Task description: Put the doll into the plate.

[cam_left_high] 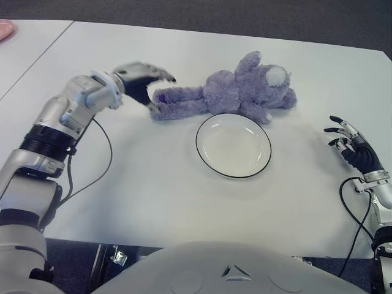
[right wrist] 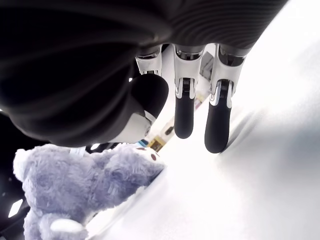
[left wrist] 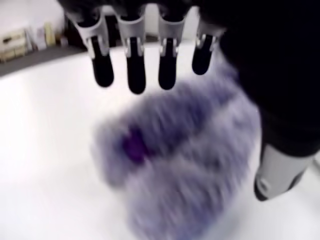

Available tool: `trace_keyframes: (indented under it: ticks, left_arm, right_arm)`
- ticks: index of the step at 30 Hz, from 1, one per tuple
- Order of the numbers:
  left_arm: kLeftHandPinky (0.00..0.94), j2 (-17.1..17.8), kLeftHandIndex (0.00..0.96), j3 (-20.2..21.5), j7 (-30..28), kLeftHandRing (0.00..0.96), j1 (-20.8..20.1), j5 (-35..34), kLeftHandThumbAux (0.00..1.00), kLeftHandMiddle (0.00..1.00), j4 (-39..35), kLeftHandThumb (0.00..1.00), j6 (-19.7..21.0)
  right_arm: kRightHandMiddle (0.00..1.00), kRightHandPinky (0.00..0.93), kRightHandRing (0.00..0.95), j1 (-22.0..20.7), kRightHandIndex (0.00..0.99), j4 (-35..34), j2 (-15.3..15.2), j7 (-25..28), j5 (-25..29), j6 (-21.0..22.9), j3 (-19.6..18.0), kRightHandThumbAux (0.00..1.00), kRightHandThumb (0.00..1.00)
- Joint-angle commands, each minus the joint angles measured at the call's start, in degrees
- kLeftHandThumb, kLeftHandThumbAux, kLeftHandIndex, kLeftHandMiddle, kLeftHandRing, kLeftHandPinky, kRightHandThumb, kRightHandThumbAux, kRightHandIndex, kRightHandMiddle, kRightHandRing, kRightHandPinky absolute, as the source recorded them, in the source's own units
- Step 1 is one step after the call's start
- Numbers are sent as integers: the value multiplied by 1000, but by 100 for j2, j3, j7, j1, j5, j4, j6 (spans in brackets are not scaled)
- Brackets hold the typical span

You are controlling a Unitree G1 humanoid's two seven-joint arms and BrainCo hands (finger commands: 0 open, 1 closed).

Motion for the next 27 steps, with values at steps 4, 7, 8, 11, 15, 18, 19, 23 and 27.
trace_keyframes:
  ticks: [4,7,8,11,15,18,19,23,27]
  left_arm:
    - [310,14,208,1309,2228,288,-199,-119,711,273,471,199,169]
    - [349,-14,230,1374,2422,319,-242,-107,698,303,502,203,100]
    - [367,-20,237,1380,2475,330,-251,-93,695,313,533,200,75]
    - [387,-96,260,1419,2955,358,-230,55,685,343,644,184,-1]
    - [373,-117,273,1439,3212,372,-228,65,649,361,694,167,-65]
    - [361,-122,275,1410,3294,373,-279,45,623,365,775,165,-132]
    - [360,-126,275,1400,3312,373,-292,49,620,365,802,165,-145]
    - [352,-418,277,1301,3421,365,-679,-43,580,361,1234,172,-333]
    - [334,-918,279,1071,3525,346,-1149,-46,545,344,2157,167,-550]
  right_arm:
    - [59,415,206,347,85,710,926,54,-109,229,303,747,1000]
    - [60,416,206,273,89,814,937,45,-133,240,314,747,1000]
    - [60,416,206,257,90,839,939,45,-137,235,316,748,1000]
    - [68,417,211,118,103,997,973,84,-148,249,340,747,1000]
    - [77,418,216,47,116,1100,975,61,-202,205,366,746,1000]
    - [81,418,220,-6,122,1159,975,6,-271,174,398,746,1000]
    - [82,418,220,-21,123,1176,975,-2,-282,171,402,746,1000]
    - [87,418,228,-67,136,1178,966,-64,-376,122,459,745,1000]
    - [91,417,231,-96,145,1183,971,-125,-408,110,494,744,1000]
